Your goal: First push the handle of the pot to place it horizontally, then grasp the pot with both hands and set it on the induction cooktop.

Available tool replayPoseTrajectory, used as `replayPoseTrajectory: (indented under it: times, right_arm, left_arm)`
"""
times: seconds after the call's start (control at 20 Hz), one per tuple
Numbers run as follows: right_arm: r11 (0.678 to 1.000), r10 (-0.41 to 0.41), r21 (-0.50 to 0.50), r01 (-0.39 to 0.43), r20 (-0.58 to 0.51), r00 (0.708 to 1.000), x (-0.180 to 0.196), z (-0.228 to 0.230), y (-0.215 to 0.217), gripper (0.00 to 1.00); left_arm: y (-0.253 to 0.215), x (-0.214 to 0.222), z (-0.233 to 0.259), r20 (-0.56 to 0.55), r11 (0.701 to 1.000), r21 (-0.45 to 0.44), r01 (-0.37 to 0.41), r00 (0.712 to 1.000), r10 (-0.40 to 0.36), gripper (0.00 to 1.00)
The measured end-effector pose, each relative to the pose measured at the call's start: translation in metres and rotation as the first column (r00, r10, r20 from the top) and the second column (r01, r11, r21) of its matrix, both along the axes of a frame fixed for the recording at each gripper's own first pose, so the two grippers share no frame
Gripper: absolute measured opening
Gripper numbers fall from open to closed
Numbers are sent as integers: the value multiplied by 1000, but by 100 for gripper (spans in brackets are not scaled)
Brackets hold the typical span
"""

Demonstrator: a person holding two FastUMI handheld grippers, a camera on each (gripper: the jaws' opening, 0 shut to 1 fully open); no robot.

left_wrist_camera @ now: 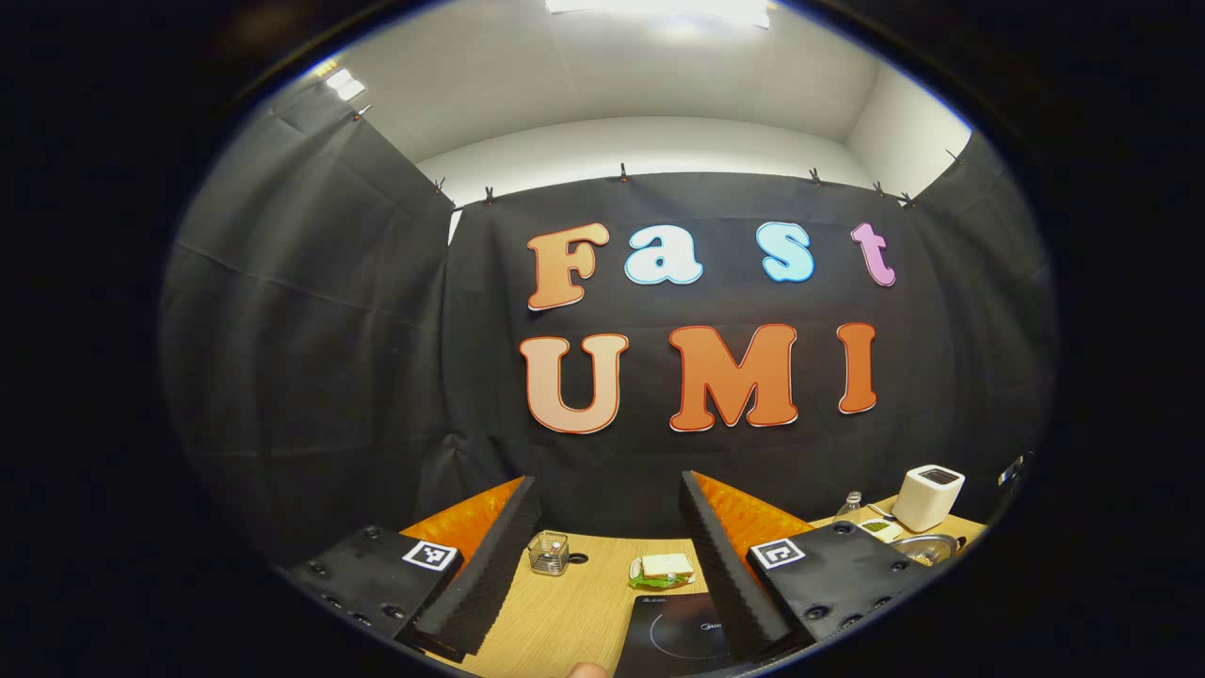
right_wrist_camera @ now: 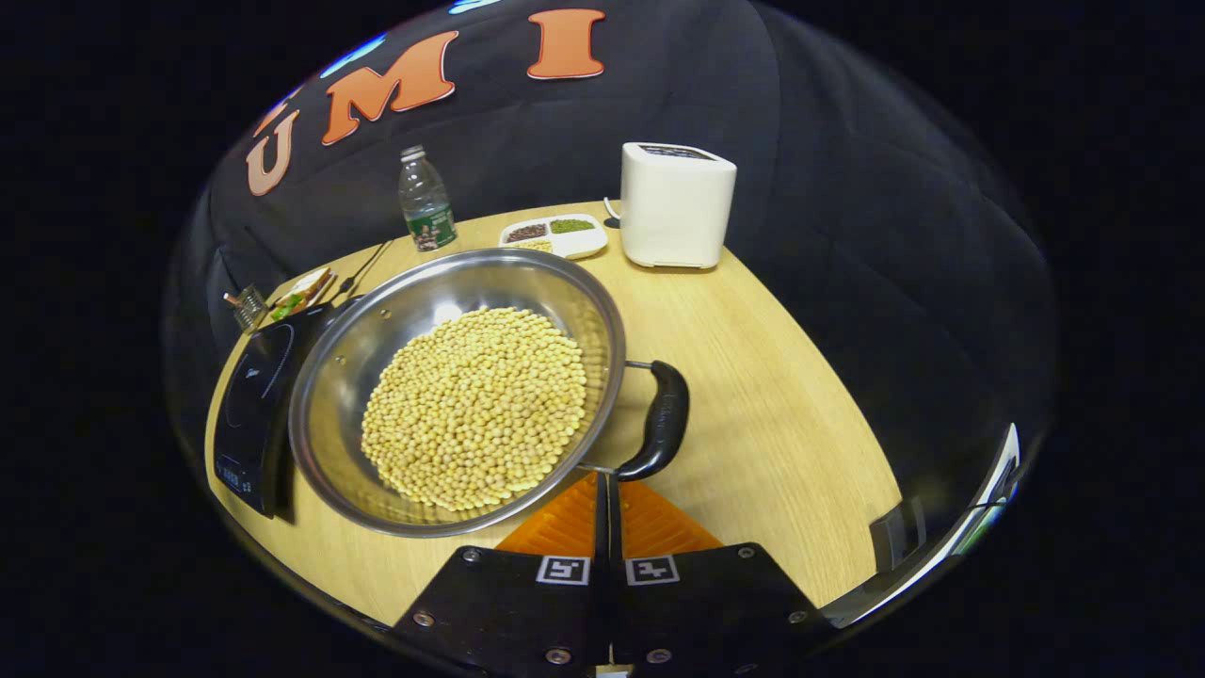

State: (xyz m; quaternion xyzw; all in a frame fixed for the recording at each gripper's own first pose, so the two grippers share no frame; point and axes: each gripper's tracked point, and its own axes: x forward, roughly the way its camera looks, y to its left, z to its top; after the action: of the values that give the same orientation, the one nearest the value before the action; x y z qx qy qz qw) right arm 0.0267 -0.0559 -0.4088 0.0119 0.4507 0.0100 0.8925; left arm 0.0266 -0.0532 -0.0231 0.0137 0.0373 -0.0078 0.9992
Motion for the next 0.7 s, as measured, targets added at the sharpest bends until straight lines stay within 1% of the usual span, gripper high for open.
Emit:
replayPoseTrajectory:
  times: [0.15,0.4,0.55,0.6,0.7]
  right_arm:
    - [999,-30,29,30,-13,999,6,-5,0,0]
    - [999,-47,4,47,-9,999,23,-7,-6,0]
    - [998,-67,13,67,-6,998,33,-9,-10,0]
    - [997,-75,13,75,-3,997,37,-10,-10,0]
    - [996,-88,16,87,4,996,44,-10,-12,0]
  left_arm:
    - [0,3,-3,-6,1000,4,-4,1000,4,99]
    - [-2,12,-11,-22,1000,-2,1,1000,-1,99]
    - [3,15,-16,-25,1000,13,-19,999,20,99]
    - [6,17,-17,-22,999,21,-27,999,28,96]
    - [4,18,-18,-24,999,22,-30,999,31,99]
